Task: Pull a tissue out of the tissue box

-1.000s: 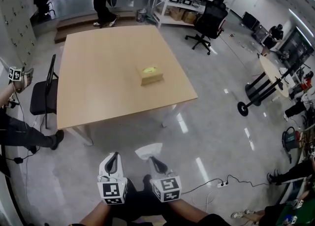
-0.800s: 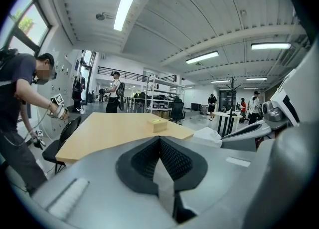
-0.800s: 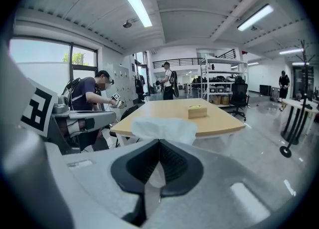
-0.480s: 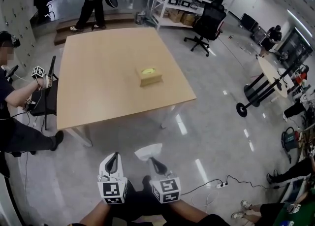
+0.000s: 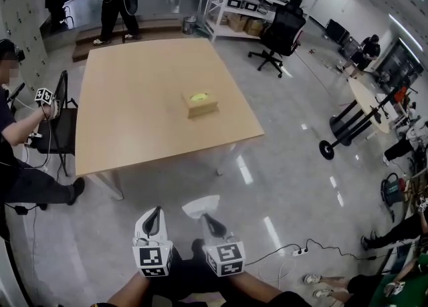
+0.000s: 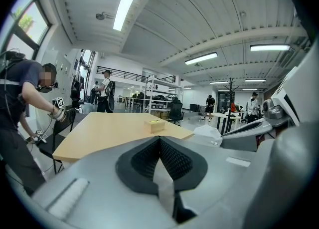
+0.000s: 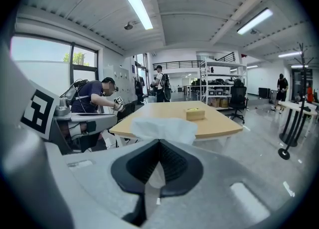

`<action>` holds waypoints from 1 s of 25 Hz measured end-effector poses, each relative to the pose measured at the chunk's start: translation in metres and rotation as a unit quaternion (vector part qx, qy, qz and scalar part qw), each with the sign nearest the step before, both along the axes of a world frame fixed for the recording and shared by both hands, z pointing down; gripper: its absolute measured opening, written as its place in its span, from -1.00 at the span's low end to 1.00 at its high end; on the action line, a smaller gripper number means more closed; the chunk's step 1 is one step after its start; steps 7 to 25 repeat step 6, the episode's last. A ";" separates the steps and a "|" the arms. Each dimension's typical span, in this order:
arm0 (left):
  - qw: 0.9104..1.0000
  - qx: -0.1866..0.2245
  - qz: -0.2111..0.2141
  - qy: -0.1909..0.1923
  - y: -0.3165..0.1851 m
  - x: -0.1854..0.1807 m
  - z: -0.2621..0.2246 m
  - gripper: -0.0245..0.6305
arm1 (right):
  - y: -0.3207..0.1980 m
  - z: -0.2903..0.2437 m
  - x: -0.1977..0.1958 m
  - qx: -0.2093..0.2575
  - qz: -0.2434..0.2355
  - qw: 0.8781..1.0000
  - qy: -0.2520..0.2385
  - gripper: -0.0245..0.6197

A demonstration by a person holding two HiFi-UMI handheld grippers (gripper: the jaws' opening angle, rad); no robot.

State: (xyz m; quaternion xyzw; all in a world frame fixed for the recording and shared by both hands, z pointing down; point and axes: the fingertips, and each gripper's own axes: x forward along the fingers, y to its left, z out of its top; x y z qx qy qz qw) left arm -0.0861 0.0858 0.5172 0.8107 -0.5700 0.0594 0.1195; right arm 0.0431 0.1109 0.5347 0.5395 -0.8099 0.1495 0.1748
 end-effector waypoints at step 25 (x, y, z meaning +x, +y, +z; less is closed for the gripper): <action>1.000 -0.001 0.003 -0.001 -0.002 -0.004 -0.003 -0.87 | -0.001 -0.003 -0.004 -0.003 0.001 1.000 -0.001 -0.94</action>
